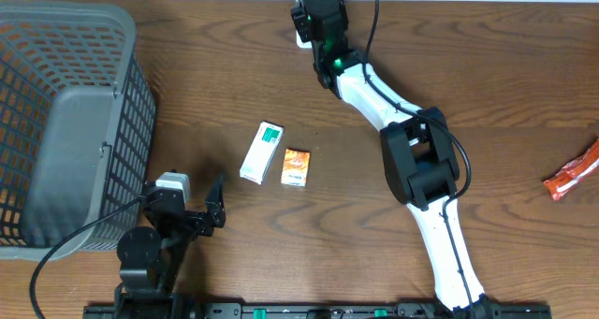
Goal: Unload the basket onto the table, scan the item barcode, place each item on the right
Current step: 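Carry the jar to the table's right edge and release it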
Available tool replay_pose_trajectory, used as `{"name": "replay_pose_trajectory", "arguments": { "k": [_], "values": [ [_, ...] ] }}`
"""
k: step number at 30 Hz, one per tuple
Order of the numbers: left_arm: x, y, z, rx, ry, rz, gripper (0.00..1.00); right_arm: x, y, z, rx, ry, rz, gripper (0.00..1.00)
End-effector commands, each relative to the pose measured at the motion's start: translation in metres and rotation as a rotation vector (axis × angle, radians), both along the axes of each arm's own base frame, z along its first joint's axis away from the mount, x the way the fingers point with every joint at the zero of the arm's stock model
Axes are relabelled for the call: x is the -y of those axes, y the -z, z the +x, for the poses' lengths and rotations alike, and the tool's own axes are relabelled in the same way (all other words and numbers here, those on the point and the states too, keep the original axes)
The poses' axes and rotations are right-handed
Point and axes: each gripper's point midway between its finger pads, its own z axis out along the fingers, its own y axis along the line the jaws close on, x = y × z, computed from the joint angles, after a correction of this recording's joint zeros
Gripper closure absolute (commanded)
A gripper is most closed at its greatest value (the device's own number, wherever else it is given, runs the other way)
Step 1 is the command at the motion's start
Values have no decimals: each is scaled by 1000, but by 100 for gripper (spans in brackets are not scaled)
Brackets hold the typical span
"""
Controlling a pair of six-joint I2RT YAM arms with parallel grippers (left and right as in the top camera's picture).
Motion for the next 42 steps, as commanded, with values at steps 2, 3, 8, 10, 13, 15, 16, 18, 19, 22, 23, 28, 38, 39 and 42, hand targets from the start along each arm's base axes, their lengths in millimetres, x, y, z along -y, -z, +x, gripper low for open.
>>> {"name": "replay_pose_trajectory", "arguments": {
  "k": [2, 3, 8, 10, 13, 15, 16, 18, 19, 22, 23, 28, 38, 39, 42],
  "values": [
    [1, 0, -1, 1, 9, -5, 13, 18, -43, -2, 24, 80, -24, 32],
    [1, 0, -1, 1, 9, -5, 13, 21, -48, -5, 11, 89, -33, 33],
    [1, 0, -1, 1, 9, -5, 13, 45, -107, -31, -35, 128, -69, 36],
    [1, 0, -1, 1, 9, -5, 13, 64, -131, -48, -65, 173, -70, 37],
    [1, 0, -1, 1, 9, -5, 13, 111, -160, -95, -199, 263, -79, 37],
    [1, 0, -1, 1, 9, -5, 13, 146, -158, -123, -309, 341, -61, 37],
    [1, 0, -1, 1, 9, -5, 13, 162, -154, -134, -358, 384, -50, 38],
    [1, 0, -1, 1, 9, -5, 13, 206, -137, -159, -485, 510, -18, 39],
    [1, 0, -1, 1, 9, -5, 13, 223, -128, -169, -541, 553, -10, 38],
    [1, 0, -1, 1, 9, -5, 14, 283, -81, -197, -760, 660, 30, 37],
    [1, 0, -1, 1, 9, -5, 13, 298, -69, -202, -798, 687, 46, 37],
    [1, 0, -1, 1, 9, -5, 13, 370, -8, -221, -879, 831, 137, 34],
    [1, 0, -1, 1, 9, -5, 13, 463, 67, -279, -952, 1026, 369, 33],
    [1, 0, -1, 1, 9, -5, 13, 472, 71, -284, -947, 1043, 389, 29],
    [1, 0, -1, 1, 9, -5, 13, 484, 82, -287, -930, 1016, 481, 19]
  ]
}}
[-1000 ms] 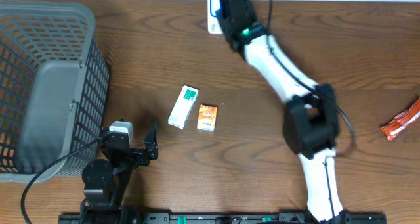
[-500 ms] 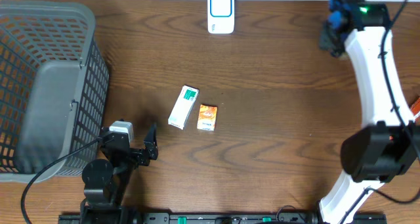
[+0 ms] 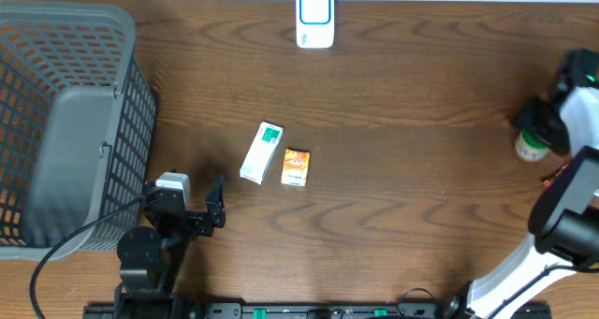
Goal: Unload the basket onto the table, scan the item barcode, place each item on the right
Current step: 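Carry the jar to the table's right edge and release it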
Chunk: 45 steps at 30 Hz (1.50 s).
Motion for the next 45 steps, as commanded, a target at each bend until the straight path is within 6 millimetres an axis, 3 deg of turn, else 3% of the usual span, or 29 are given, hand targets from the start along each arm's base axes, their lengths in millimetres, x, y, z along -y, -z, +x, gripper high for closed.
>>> {"name": "replay_pose_trajectory", "arguments": {
  "k": [1, 4, 6, 7, 9, 12, 15, 16, 17, 18, 20, 22, 24, 26, 27, 29, 32, 36, 39, 45],
  "values": [
    [1, 0, -1, 1, 9, -5, 13, 7, 3, -4, 68, 20, 84, 19],
    [1, 0, -1, 1, 9, -5, 13, 23, 6, -15, 67, 62, 87, 16],
    [1, 0, -1, 1, 9, -5, 13, 28, 3, -18, 78, 61, 101, 7],
    [1, 0, -1, 1, 9, -5, 13, 28, -3, -17, 95, 62, 121, 1],
    [1, 0, -1, 1, 9, -5, 13, 30, -23, -13, 131, 61, 125, 1],
    [1, 0, -1, 1, 9, -5, 13, 32, -80, 1, 229, 35, 54, 1],
    [1, 0, -1, 1, 9, -5, 13, 17, -172, 22, 418, -36, -45, 1],
    [1, 0, -1, 1, 9, -5, 13, 7, -203, 27, 482, -66, -76, 1],
    [1, 0, -1, 1, 9, -5, 13, -14, -250, 32, 582, -122, -115, 1],
    [1, 0, -1, 1, 9, -5, 13, -32, -274, 35, 638, -166, -126, 1],
    [1, 0, -1, 1, 9, -5, 13, -77, -312, 40, 735, -287, -111, 1],
    [1, 0, -1, 1, 9, -5, 13, -144, -328, 44, 791, -461, -18, 1],
    [1, 0, -1, 1, 9, -5, 13, -213, -319, 48, 769, -686, 78, 1],
    [1, 0, -1, 1, 9, -5, 13, -282, -293, 46, 694, -1012, 130, 1],
    [1, 0, -1, 1, 9, -5, 13, -317, -271, 36, 623, -1236, 142, 1],
    [1, 0, -1, 1, 9, -5, 13, -366, -218, 10, 419, -1574, 166, 1],
    [1, 0, -1, 1, 9, -5, 13, -401, -155, 3, 187, -1683, 179, 1],
    [1, 0, -1, 1, 9, -5, 13, -433, -99, -4, 24, -1776, 210, 1],
    [1, 0, -1, 1, 9, -5, 13, -456, -67, -11, -53, -1842, 227, 1],
    [1, 0, -1, 1, 9, -5, 13, -491, -23, -33, -158, -1927, 266, 1]
  ]
}}
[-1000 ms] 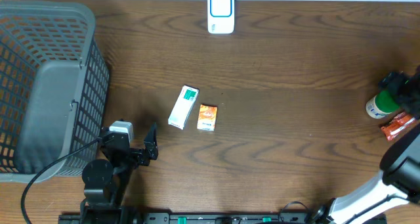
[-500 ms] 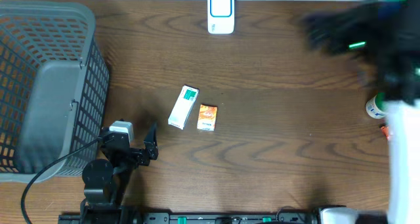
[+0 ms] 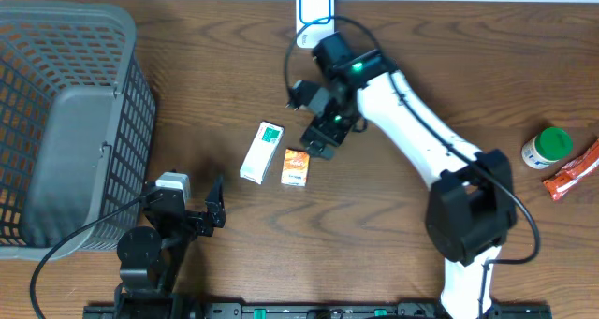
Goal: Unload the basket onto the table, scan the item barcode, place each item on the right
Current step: 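Carry the jar to the table's right edge and release it, then move the right gripper over the small orange box and grasp it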
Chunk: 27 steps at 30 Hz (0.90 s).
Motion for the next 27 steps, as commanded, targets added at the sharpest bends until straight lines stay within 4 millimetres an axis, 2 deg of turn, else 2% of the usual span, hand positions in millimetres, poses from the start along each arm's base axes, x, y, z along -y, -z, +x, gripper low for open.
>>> {"name": "replay_pose_trajectory", "arguments": {
  "k": [1, 6, 13, 19, 22, 25, 27],
  "values": [
    [1, 0, -1, 1, 9, -5, 13, -17, 19, -13, -25, -88, -29, 1],
    [1, 0, -1, 1, 9, -5, 13, -34, 40, -27, -43, -147, -69, 1],
    [1, 0, -1, 1, 9, -5, 13, -38, 63, -20, 31, -178, -166, 1],
    [1, 0, -1, 1, 9, -5, 13, -40, 86, -35, -26, -207, -209, 1],
    [1, 0, -1, 1, 8, -5, 13, -37, 100, -46, -72, -215, -244, 6],
    [1, 0, -1, 1, 9, -5, 13, -37, 110, -53, -96, -213, -268, 21],
    [1, 0, -1, 1, 9, -5, 13, -38, 111, -55, -93, -202, -279, 27]
  ]
}}
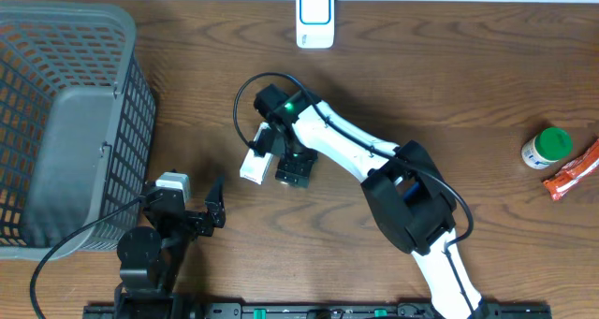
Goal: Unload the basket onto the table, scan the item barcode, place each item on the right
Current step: 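Move the right gripper over the small orange box and grasp it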
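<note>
A white box with a green end [251,166] lies at the table's middle, its far end covered by my right gripper [281,156]. That gripper is down over the box and the spot beside it, jaws spread. One finger [265,139] is at the box's far end and the dark one [296,169] is to its right. The small orange box is hidden beneath that dark finger. The white scanner with a blue face [315,17] stands at the back edge. My left gripper [215,205] rests near the front left, away from the items.
A large grey mesh basket [112,38] fills the left side. A white bottle with a green cap [546,148] and an orange packet [573,174] lie at the right edge. The right arm [365,155] stretches across the middle.
My right gripper has moved from just above the orange box, left and nearer, down onto the two boxes. The orange box is now covered. The left arm has not moved.
My right gripper was first at the scanner at the back. Then it was at the right edge with the green-capped bottle. After that the bottle stood alone by the orange packet and the gripper hung open over the orange box. Now it sits over both boxes.
</note>
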Available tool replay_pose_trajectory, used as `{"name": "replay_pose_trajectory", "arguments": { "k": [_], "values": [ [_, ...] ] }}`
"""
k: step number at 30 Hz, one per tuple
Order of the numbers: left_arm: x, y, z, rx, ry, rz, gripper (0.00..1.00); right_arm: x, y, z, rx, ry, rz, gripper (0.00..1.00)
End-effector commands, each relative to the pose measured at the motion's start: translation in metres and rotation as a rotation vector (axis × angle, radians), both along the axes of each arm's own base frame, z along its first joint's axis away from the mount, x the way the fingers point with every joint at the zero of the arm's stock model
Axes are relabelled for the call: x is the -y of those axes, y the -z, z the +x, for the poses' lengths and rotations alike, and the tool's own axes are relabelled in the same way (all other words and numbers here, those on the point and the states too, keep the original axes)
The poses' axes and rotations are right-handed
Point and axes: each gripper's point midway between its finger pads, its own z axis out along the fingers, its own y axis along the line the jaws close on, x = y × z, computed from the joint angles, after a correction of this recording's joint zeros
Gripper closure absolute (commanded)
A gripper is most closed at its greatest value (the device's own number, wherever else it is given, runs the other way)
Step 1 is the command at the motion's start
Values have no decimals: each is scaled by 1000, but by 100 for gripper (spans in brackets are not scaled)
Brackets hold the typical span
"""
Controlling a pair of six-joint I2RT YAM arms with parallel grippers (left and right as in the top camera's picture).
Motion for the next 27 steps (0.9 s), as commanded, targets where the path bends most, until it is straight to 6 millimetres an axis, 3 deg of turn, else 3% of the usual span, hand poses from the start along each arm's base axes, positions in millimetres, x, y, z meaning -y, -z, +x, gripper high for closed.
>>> {"name": "replay_pose_trajectory", "arguments": {
  "k": [1, 6, 9, 13, 17, 20, 23, 27],
  "values": [
    [1, 0, 0, 1, 9, -5, 13, -1, 25, -18, -69, 4, -40, 29],
    [1, 0, -1, 1, 9, -5, 13, 6, 22, -14, -32, 37, -83, 29],
    [1, 0, 0, 1, 9, -5, 13, 21, 18, -13, -8, 32, -161, 28],
    [1, 0, 0, 2, 8, -5, 13, 55, -6, -2, 107, 38, -341, 31],
    [1, 0, 0, 1, 9, -5, 13, 71, -22, 4, 174, 69, -421, 34],
    [1, 0, -1, 1, 9, -5, 13, 73, -28, 2, 165, 73, -415, 35],
    [1, 0, 0, 1, 9, -5, 13, 59, -28, -10, 91, 49, -325, 34],
    [1, 0, 0, 1, 9, -5, 13, 50, -33, -18, 47, 18, -263, 26]
  ]
}}
